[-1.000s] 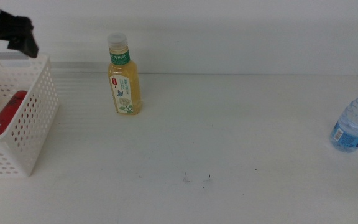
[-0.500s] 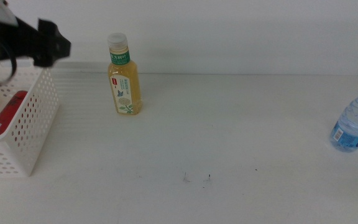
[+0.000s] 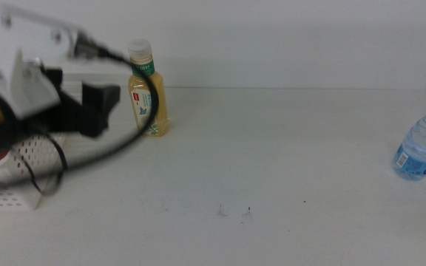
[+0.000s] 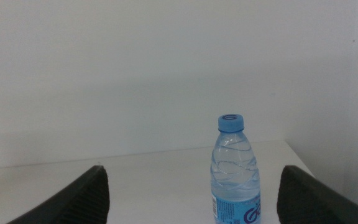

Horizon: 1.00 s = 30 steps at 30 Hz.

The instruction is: Use arms to grab the bottles and put them into the dustbin to the left of the table.

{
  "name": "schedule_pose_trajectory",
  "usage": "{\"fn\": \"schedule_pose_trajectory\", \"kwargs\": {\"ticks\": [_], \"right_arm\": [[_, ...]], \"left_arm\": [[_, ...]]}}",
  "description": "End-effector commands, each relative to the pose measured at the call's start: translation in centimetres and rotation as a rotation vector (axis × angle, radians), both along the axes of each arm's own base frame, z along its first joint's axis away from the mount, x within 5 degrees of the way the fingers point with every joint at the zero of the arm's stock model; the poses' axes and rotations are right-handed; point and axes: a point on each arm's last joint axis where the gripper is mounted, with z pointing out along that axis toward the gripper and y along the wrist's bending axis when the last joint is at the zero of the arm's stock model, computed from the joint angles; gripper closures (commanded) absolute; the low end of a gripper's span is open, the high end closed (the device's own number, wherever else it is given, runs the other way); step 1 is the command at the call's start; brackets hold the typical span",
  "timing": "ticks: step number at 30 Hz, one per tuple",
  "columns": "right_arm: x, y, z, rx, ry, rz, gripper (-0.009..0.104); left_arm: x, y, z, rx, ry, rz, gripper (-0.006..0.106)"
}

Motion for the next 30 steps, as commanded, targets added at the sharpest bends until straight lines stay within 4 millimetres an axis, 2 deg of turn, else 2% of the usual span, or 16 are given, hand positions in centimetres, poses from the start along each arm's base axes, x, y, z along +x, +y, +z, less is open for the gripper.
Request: {"fn": "schedule_pose_trajectory", "kwargs": {"ticks": [1, 7, 13, 30], "right_arm": [[0.0, 0.0, 0.0, -0.006, -0.013, -0.008, 0.014], [0.0, 0.0, 0.0, -0.006, -0.013, -0.008, 0.014], [0.0, 0.0, 0.0, -0.006, -0.013, -0.008, 0.014], [0.0, 0.0, 0.0, -0.006, -0.013, -0.008, 0.014]], "left_arm": [[-0.7, -0.1, -1.2, -0.089, -0.08, 0.011, 0.007], [-2.2, 0.2, -5.6, -0.101, -0.098, 0.008, 0.007], [-3.0, 0.6, -7.4, -0.107, -0.112, 0.012, 0.007], [-2.9, 0.6, -7.0, -0.129, -0.147, 0.019, 0.007]]}}
